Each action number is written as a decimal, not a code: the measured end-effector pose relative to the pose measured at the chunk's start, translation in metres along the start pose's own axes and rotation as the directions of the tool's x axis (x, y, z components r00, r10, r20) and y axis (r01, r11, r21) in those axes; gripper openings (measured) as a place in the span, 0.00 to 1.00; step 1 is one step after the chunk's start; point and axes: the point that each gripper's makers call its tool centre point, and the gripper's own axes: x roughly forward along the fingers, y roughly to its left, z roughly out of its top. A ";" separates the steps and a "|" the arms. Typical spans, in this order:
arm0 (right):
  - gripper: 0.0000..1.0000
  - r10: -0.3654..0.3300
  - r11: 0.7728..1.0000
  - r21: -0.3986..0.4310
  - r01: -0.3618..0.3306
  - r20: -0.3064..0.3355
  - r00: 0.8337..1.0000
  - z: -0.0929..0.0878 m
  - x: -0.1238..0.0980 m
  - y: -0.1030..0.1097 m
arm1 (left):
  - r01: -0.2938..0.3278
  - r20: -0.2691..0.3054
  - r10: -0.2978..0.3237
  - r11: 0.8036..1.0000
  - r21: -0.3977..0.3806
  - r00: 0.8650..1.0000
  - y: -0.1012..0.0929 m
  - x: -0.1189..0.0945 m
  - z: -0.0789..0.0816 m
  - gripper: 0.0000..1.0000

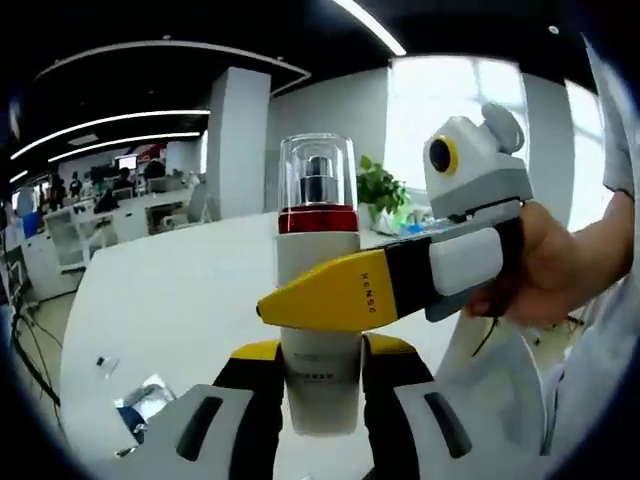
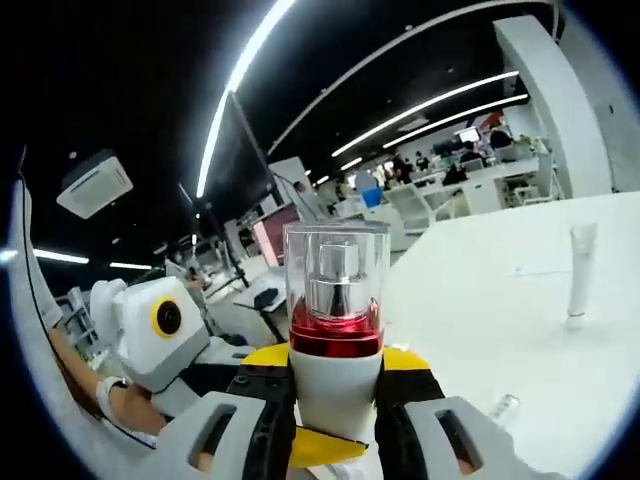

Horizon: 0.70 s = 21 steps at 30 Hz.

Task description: Arrange the skincare products in the storage area until every visible bottle or jar stands upright without overlapping.

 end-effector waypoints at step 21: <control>0.24 0.496 0.863 -0.085 -0.498 -0.040 0.867 0.013 -0.025 0.071 | 0.514 0.174 -0.489 0.845 -0.149 0.855 -0.048 -0.036 0.027 0.41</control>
